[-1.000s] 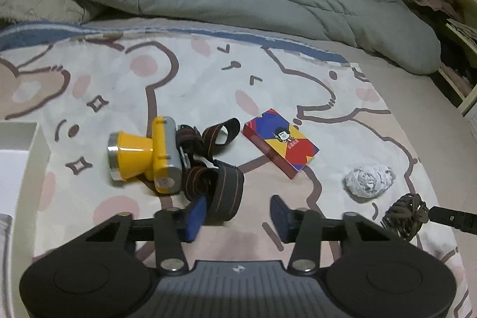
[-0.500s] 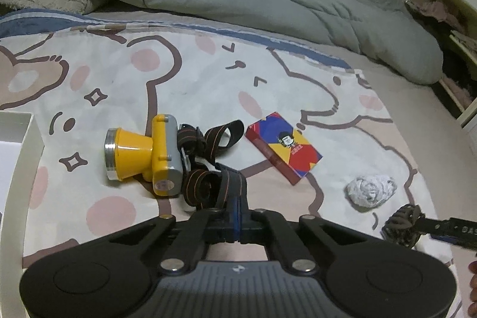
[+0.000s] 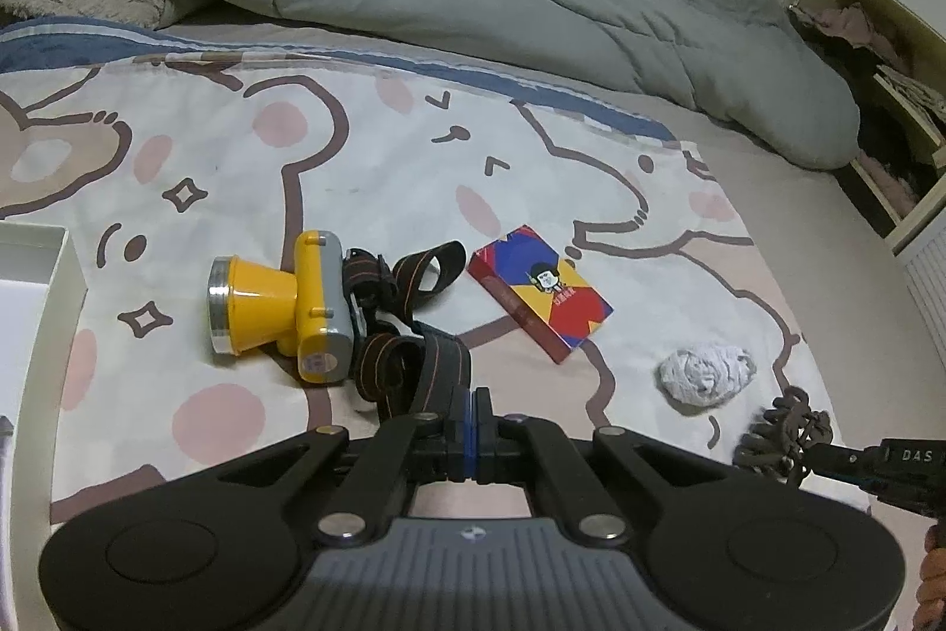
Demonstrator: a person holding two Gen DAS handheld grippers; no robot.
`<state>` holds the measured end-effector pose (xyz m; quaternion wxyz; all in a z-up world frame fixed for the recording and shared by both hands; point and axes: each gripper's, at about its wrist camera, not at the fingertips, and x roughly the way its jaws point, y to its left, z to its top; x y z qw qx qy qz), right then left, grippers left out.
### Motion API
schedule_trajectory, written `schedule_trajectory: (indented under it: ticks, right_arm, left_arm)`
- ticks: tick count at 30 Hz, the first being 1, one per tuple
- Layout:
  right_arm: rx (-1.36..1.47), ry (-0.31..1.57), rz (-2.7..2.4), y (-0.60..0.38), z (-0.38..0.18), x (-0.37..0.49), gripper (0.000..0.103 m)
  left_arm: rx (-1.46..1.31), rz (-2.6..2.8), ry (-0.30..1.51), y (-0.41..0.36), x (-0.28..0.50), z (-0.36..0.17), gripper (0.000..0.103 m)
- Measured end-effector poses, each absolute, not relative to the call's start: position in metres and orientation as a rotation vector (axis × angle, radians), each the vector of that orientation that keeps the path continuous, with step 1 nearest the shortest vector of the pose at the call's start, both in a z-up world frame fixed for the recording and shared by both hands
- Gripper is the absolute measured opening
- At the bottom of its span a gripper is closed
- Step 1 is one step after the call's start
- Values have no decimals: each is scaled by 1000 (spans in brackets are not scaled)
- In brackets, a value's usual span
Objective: Organize objects
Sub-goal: 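Reach the left tool to the headlamp strap while the right tool reaches the black claw clip, then grasp the headlamp strap with the left tool while the right tool grasps the claw clip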
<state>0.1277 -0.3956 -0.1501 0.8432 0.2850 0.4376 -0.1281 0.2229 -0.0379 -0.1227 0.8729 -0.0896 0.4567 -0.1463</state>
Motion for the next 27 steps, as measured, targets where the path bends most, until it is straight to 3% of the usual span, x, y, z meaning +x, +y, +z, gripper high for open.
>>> schedule_trajectory:
  ticks: [3,4,5,7,8,16,17,18,22,27]
  right_arm:
    - [611,926,-238,-391,-145,122,3]
    - [611,927,-222,-389,-143,119,3]
    - [612,926,-208,-386,-141,117,2]
    - [609,928,-180,-382,-137,113,2]
    - [613,931,-162,-380,-136,111,2]
    - [639,1010,19,-353,-139,102,2]
    - [640,1024,48,-348,-140,102,2]
    - [643,1039,77,-344,-140,101,2]
    - [613,1066,104,-340,-144,102,2]
    - [604,1063,29,-358,-151,103,5]
  left_arm:
    - [-197,-273,945,-37,222,-124,2]
    - [-199,-263,945,-37,223,-125,11]
    - [-197,-255,950,-38,224,-128,27]
    - [-184,-238,956,-39,226,-134,45]
    - [-173,-232,959,-40,227,-138,45]
    - [-167,-216,949,-50,236,-157,42]
    - [-152,-214,946,-51,237,-158,26]
    - [-138,-218,947,-52,237,-158,23]
    - [-114,-228,953,-51,237,-155,13]
    - [-113,-271,951,-45,229,-142,12]
